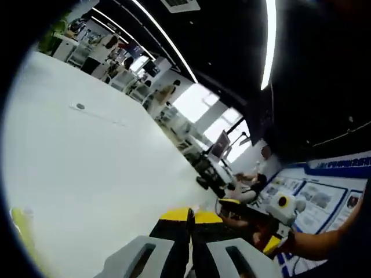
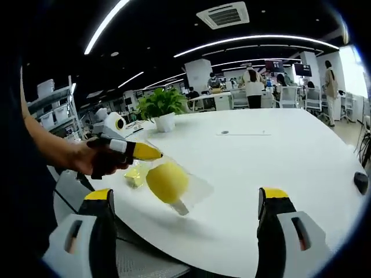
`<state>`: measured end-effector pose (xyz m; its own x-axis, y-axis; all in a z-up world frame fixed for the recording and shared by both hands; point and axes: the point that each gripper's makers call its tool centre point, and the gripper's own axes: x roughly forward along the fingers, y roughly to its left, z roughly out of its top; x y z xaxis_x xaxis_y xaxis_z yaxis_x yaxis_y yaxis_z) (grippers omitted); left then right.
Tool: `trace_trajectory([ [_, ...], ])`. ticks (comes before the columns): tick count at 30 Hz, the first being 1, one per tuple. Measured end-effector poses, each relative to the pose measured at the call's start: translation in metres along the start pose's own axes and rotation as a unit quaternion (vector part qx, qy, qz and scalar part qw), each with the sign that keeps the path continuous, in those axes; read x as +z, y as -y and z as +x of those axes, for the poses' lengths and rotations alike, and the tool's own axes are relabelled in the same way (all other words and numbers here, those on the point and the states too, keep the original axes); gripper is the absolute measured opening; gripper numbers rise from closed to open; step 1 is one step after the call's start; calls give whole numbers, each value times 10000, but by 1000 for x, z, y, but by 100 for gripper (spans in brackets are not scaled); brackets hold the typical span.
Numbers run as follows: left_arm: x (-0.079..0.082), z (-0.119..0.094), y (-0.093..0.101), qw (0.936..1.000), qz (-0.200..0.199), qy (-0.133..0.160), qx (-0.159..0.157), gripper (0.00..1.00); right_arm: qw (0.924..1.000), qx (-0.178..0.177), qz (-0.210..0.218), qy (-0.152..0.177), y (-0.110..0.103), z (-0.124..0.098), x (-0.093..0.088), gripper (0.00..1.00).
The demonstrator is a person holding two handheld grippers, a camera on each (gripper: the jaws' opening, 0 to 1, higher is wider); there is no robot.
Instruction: Compare the silicone blocks by pressing each to a similar depth, holding the contact briefly, and releasing to observe deformation and rebound differences across the visible hardness samples.
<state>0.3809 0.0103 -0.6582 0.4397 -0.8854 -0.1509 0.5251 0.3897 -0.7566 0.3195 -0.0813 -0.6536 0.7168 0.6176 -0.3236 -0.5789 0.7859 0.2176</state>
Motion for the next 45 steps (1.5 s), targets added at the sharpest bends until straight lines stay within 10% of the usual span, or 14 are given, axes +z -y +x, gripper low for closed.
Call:
trace_trajectory([
  [23,20,4,-76,9964,318,6,787,0,9996,17,146,-235,-3,7,-10,96],
  [45,8,6,-145,9836,21,-172,1797,0,9996,138,68,-256,-18,16,-13,96],
])
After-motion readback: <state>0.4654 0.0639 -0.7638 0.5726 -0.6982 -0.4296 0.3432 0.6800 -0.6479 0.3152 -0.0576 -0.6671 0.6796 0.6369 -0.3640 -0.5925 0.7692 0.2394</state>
